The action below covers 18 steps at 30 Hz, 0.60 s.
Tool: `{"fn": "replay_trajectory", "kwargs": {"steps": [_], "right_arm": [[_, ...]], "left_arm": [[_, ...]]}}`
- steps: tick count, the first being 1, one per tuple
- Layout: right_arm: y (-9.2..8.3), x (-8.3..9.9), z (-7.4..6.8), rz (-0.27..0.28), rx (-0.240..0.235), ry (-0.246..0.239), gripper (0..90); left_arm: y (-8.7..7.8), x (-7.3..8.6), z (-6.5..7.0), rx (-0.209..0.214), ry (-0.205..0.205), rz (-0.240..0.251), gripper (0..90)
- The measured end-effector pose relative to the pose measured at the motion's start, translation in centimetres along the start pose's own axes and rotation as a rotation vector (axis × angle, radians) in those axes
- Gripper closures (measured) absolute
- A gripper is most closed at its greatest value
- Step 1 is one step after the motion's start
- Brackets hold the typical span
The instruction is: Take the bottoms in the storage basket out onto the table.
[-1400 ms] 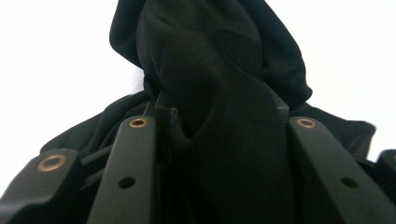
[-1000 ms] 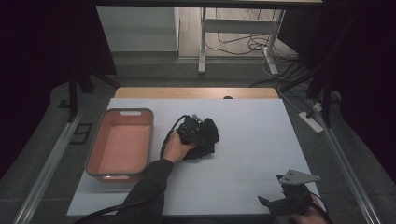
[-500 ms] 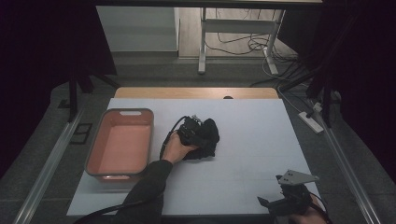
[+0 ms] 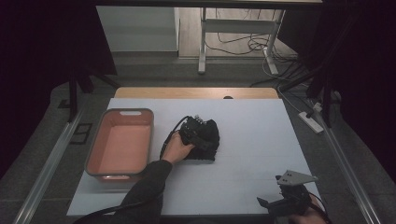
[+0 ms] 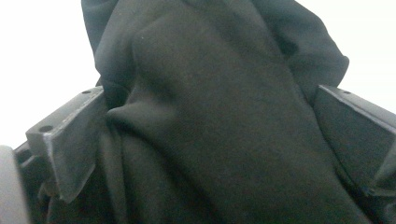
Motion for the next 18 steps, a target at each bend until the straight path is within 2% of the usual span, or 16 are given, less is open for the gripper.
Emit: {"fn": "replay_trajectory", "kwargs": {"steps": [10, 18], "right_arm": [[0.0, 0.0, 0.0, -0.003, 0.002, -0.004, 0.0], [0.0, 0.0, 0.0, 0.000, 0.003, -0.002, 0.0]], "left_arm": [[-1.2, -0.7, 0.5, 0.012, 0.049, 0.035, 0.0], [-2.4, -1.0, 0.8, 0.029, 0.067, 0.072, 0.0]]}}
Point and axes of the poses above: each handheld gripper's, and its own axes: y roughly forward along the jaws, x roughly out of its underside, z roughly to its right, the point moved 2 cm from there along y, roughly forward along the jaws, and after that the axes turned 12 degrees about -x, right-handed, at the moved point
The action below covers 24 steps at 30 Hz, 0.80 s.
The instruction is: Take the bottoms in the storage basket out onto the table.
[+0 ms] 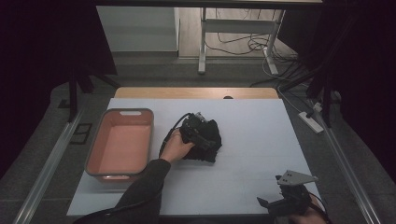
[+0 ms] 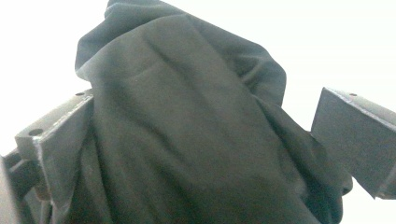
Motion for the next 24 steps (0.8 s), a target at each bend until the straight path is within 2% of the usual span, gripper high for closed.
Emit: {"fn": "replay_trajectory", "kwargs": {"steps": [7, 14, 24], "right_arm": [[0.0, 0.0, 0.0, -0.001, 0.001, 0.000, 0.0], [0.0, 0.0, 0.0, -0.001, 0.001, 0.001, 0.0], [0.0, 0.0, 0.0, -0.002, 0.002, 0.001, 0.0]], "left_arm": [[-0.8, 0.1, 0.1, 0.011, 0.005, 0.015, 0.0], [-1.5, 0.1, 0.1, -0.019, 0.020, 0.019, 0.0], [-2.3, 0.6, -0.2, -0.017, 0.010, 0.030, 0.0]]}}
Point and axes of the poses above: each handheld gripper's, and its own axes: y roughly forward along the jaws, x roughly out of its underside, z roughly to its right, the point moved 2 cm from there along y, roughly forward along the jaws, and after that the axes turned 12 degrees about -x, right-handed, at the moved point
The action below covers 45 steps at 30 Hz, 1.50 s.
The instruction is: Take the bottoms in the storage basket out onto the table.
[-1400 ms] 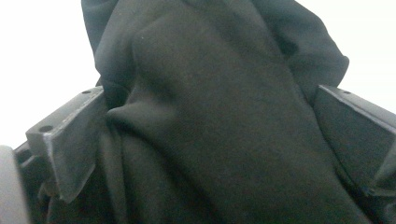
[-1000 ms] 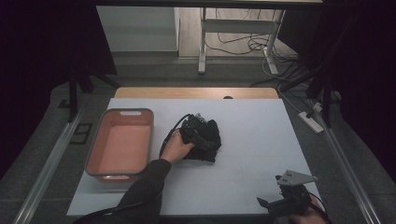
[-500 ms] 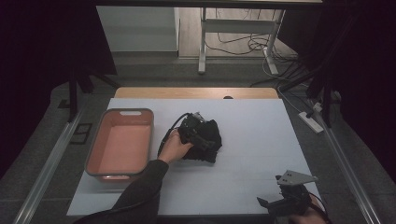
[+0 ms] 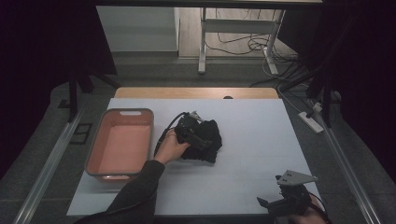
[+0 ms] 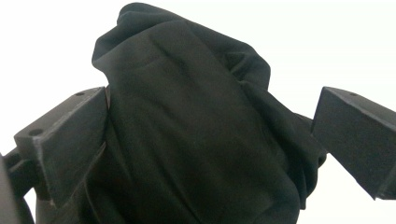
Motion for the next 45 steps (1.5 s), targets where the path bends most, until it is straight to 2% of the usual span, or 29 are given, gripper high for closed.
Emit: {"fn": "replay_trajectory", "kwargs": {"steps": [5, 10, 15, 32, 45], "right_arm": [[0.0, 0.0, 0.0, -0.001, 0.001, 0.001, 0.0], [0.0, 0.0, 0.0, 0.000, 0.001, 0.002, 0.0], [0.0, 0.0, 0.0, 0.003, 0.000, 0.003, 0.0], [-0.1, 0.0, 0.0, 0.011, -0.002, -0.001, 0.0], [-0.1, 0.0, 0.0, 0.014, -0.001, 0.001, 0.0]], "left_arm": [[-0.3, 0.2, 0.1, -0.014, 0.017, 0.004, 0.0], [-0.4, 0.5, 0.2, -0.015, 0.009, 0.007, 0.0], [-0.7, 0.8, 0.1, 0.006, -0.001, 0.030, 0.0], [-2.0, 1.0, 0.6, 0.017, 0.018, 0.043, 0.0], [-3.1, 1.1, 1.0, 0.052, 0.003, 0.060, 0.0]]}}
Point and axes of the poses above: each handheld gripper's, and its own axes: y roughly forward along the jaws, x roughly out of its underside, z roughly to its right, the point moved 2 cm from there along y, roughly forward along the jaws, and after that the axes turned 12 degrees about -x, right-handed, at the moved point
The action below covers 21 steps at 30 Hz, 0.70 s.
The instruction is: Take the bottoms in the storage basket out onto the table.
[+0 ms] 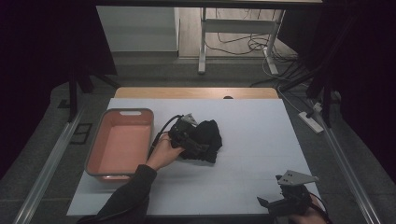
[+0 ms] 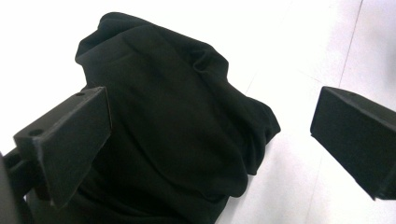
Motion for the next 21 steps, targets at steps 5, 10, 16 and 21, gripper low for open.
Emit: {"fn": "replay_trajectory", "kwargs": {"steps": [5, 10, 16, 21], "right_arm": [[0.0, 0.0, 0.0, 0.000, 0.001, -0.001, 0.0], [0.0, 0.0, 0.0, 0.000, 0.003, -0.001, 0.0], [0.0, 0.0, 0.0, 0.000, 0.005, -0.001, 0.0], [0.0, 0.0, 0.0, 0.000, 0.006, 0.001, 0.0]], "left_arm": [[-0.3, 0.1, 0.1, 0.022, -0.028, 0.009, 0.0], [-0.6, 0.1, 0.2, 0.025, -0.027, 0.013, 0.0], [-1.3, 0.1, 0.5, 0.021, -0.023, 0.023, 0.0], [-1.8, 0.2, 0.5, 0.013, -0.021, 0.026, 0.0]]}}
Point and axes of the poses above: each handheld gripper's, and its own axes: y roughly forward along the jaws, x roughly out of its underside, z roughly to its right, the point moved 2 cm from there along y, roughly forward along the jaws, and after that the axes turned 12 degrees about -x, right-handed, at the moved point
